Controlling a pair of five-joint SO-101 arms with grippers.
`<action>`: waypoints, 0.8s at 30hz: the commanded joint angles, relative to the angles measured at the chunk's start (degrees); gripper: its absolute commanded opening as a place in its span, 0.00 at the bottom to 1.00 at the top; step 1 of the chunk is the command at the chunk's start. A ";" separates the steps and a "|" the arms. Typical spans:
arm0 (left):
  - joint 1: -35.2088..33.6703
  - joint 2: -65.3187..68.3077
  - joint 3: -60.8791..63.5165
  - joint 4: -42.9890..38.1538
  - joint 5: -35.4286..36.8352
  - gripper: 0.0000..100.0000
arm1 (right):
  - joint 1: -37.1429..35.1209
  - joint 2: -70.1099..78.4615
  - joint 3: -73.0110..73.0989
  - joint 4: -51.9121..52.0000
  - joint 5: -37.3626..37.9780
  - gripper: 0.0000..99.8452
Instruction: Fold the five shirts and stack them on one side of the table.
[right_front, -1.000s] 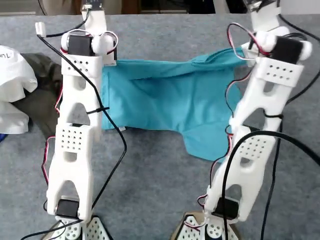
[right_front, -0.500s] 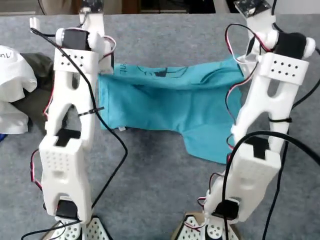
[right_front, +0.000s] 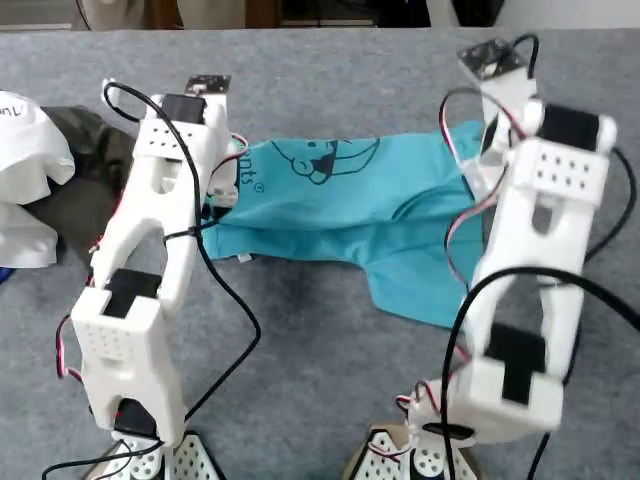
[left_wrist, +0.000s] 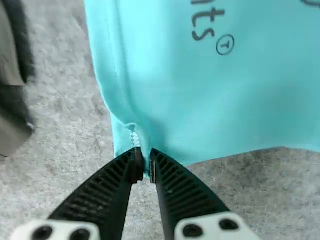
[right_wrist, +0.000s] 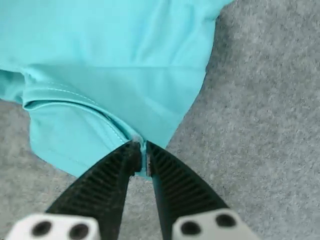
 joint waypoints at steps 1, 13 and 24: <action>1.32 -6.99 5.54 -4.04 -0.09 0.02 | 0.75 -13.58 20.44 -10.37 1.14 0.00; -0.70 -15.52 21.27 -11.34 -4.31 0.02 | 9.71 -32.92 46.99 -17.85 2.81 0.00; -1.58 -15.08 22.77 -13.19 -4.48 0.02 | 9.89 -34.15 63.87 -29.19 3.52 0.00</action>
